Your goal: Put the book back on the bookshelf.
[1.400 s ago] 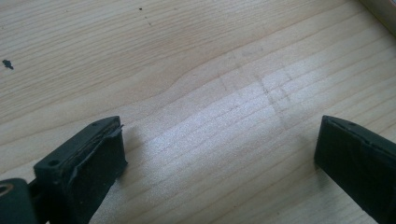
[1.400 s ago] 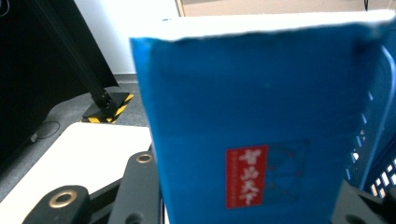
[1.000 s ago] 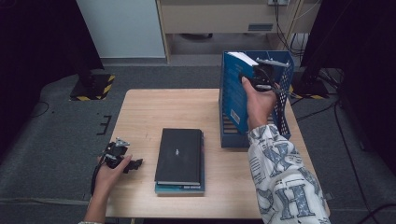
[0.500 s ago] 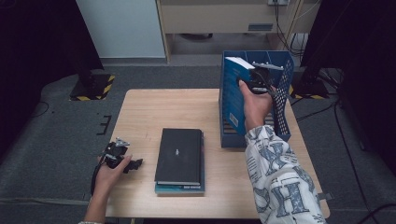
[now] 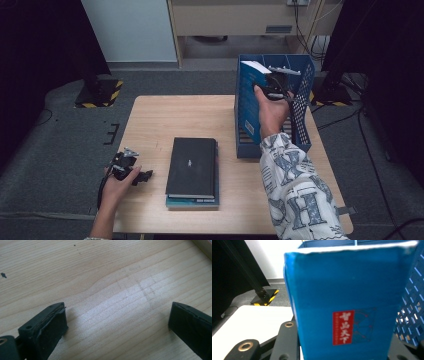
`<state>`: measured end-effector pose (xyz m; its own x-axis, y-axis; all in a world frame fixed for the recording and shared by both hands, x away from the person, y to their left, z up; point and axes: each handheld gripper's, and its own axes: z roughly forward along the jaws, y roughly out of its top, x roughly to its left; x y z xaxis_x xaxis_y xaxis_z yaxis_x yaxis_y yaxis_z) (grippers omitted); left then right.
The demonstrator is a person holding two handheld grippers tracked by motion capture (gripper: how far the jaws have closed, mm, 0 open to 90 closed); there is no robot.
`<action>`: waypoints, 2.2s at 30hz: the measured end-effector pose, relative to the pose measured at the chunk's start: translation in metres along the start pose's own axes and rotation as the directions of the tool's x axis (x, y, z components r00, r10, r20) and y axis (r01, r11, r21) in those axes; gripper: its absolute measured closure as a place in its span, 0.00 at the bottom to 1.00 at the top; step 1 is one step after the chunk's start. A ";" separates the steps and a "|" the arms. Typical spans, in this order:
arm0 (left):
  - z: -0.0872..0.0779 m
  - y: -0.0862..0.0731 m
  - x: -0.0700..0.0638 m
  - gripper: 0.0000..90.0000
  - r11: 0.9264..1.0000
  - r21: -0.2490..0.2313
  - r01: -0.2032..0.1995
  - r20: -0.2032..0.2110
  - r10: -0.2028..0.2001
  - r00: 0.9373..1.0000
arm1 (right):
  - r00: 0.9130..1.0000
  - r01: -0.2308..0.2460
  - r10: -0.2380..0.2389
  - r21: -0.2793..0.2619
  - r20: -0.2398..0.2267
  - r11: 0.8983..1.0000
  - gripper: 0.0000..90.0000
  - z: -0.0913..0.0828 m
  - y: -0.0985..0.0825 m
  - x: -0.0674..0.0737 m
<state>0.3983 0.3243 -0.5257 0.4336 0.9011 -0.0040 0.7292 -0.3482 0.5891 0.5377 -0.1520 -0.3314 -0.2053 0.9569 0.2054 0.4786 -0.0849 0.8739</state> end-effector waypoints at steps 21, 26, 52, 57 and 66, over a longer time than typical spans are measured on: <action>0.000 0.000 0.000 0.01 1.000 0.000 -0.006 -0.001 0.006 1.000 | 1.000 -0.011 0.011 0.011 0.010 1.000 0.67 0.013 -0.018 -0.003; 0.000 0.000 0.000 0.01 1.000 0.001 -0.006 -0.001 0.006 1.000 | 1.000 -0.006 0.005 0.009 0.008 1.000 0.67 0.013 -0.020 -0.003; 0.000 0.000 -0.001 0.01 1.000 0.002 -0.005 -0.001 0.005 1.000 | 0.999 0.042 -0.041 0.048 -0.009 0.998 0.67 0.009 -0.026 -0.001; 0.000 0.000 -0.001 0.01 1.000 0.002 -0.005 -0.001 0.005 1.000 | 0.999 0.049 -0.049 0.072 -0.010 0.996 0.67 0.009 -0.023 -0.001; 0.000 0.000 -0.001 0.01 1.000 0.002 -0.004 -0.002 0.004 1.000 | 0.998 0.055 -0.053 0.096 -0.019 0.994 0.66 0.009 -0.019 -0.002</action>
<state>0.3983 0.3236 -0.5255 0.4355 0.9002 -0.0001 0.7287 -0.3525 0.5871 0.5368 -0.1495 -0.3528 -0.2465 0.9547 0.1667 0.5465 -0.0051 0.8374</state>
